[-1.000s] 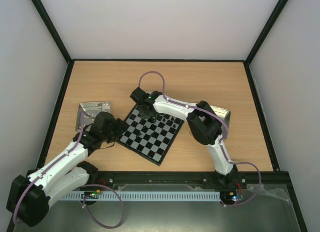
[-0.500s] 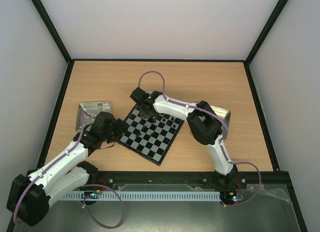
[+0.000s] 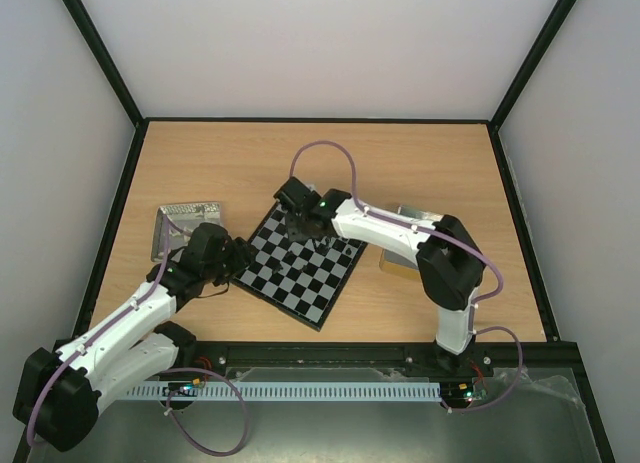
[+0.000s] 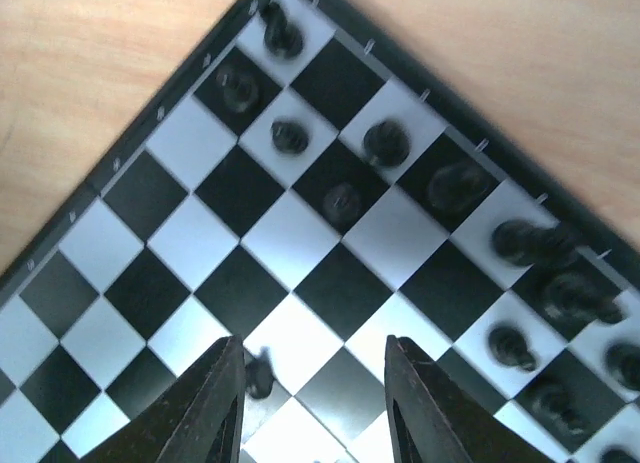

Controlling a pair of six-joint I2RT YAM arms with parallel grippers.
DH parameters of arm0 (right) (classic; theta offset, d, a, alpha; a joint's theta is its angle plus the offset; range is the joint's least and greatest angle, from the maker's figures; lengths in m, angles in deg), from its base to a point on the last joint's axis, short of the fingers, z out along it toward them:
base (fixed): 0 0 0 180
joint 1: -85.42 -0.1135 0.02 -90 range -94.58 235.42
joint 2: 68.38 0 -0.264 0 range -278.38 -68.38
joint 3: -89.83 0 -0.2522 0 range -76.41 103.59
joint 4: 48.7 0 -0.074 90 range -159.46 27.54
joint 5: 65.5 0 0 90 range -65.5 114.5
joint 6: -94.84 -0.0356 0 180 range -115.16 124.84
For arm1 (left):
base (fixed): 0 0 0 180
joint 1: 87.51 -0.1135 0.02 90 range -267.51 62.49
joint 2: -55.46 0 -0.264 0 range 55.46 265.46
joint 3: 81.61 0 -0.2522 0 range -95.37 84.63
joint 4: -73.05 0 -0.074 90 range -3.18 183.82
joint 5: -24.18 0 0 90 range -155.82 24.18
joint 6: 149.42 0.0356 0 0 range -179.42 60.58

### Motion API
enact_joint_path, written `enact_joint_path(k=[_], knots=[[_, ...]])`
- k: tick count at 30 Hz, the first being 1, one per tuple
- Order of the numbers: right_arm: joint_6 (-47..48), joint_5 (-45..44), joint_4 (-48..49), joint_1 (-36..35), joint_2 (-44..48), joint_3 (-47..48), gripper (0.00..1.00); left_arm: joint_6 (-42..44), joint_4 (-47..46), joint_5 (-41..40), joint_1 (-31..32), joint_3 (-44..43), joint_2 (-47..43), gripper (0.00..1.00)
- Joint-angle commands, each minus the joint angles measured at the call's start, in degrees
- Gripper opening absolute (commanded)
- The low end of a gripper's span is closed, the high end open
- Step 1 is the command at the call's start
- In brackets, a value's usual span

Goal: Set up the chess pieces on the board
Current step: Pick up the chess piece from the chessboard.

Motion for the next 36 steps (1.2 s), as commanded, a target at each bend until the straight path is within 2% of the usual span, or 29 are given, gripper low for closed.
enact_joint_path(k=[1, 5, 13, 21, 36], knots=[[-4.72, 1.32, 3.56, -3.06, 0.29, -4.26, 0.37, 0.04, -0.02, -0.91, -0.33, -0.24, -0.44, 0.66], [-7.46, 2.28, 7.29, -4.55, -0.38, -6.15, 0.35, -0.33, 0.05, -0.69, -0.33, -0.03, -0.60, 0.66], [-7.86, 2.10, 7.98, -5.42, -4.18, -5.13, 0.30, -0.52, 0.25, -0.54, -0.33, 0.40, -1.07, 0.66], [-7.60, 1.31, 8.18, -5.60, -6.68, -5.11, 0.21, -0.87, -0.20, 0.03, -0.28, 0.60, -1.05, 0.66], [-8.60, 0.98, 10.59, -5.66, -5.76, -7.30, 0.06, -0.33, -1.38, 1.55, -0.33, 0.86, -0.86, 0.66]])
